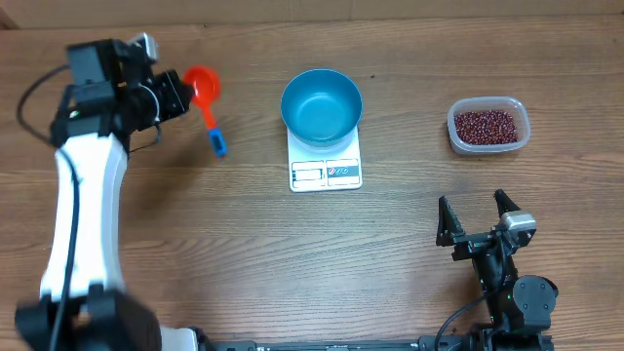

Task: Scoop item into bowl and weigh 150g on scale
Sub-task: 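Lift the red scoop with the left gripper toward the scale center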

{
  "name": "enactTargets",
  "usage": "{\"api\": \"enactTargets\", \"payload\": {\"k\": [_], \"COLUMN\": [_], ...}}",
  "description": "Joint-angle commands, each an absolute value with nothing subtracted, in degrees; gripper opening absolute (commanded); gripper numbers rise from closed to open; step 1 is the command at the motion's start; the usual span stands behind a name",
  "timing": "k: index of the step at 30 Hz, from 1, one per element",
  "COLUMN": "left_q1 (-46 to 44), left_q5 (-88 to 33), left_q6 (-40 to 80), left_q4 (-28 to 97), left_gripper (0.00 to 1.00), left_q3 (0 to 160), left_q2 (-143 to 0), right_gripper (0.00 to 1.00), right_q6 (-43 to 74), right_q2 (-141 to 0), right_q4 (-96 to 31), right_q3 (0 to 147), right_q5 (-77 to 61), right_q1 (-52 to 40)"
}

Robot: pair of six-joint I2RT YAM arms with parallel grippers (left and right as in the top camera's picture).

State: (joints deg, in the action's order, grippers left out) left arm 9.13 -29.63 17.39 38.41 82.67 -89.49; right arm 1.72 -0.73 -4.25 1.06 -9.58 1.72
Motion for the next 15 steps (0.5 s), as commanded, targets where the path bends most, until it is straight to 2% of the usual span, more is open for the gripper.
{"api": "enactTargets", "payload": {"k": [1, 6, 9, 15], "left_q1": [6.5, 0.95, -3.68, -12.43], "left_q5": [-34.33, -33.39, -28.64, -23.33], "left_q6": [26.41, 35.0, 40.6, 44.14], "left_q4": [40.62, 46.11, 49.6, 51.2], "left_gripper": [0.04, 0.04, 0.04, 0.04], "left_q3": [83.05, 83.02, 82.54, 82.48], "left_q2": [-85.32, -82.59, -82.72, -83.05], "right_gripper": [1.0, 1.0, 1.0, 1.0], "right_q6": [2.09, 2.09, 2.09, 5.21], "right_q2": [-0.16, -0.16, -0.16, -0.19], "right_q4": [-3.97, -3.97, -3.97, -3.92], "right_q3": [0.45, 0.45, 0.45, 0.45], "right_q5": [-9.02, -9.02, -9.02, -11.53], "right_q1": [1.28, 1.28, 1.28, 1.21]}}
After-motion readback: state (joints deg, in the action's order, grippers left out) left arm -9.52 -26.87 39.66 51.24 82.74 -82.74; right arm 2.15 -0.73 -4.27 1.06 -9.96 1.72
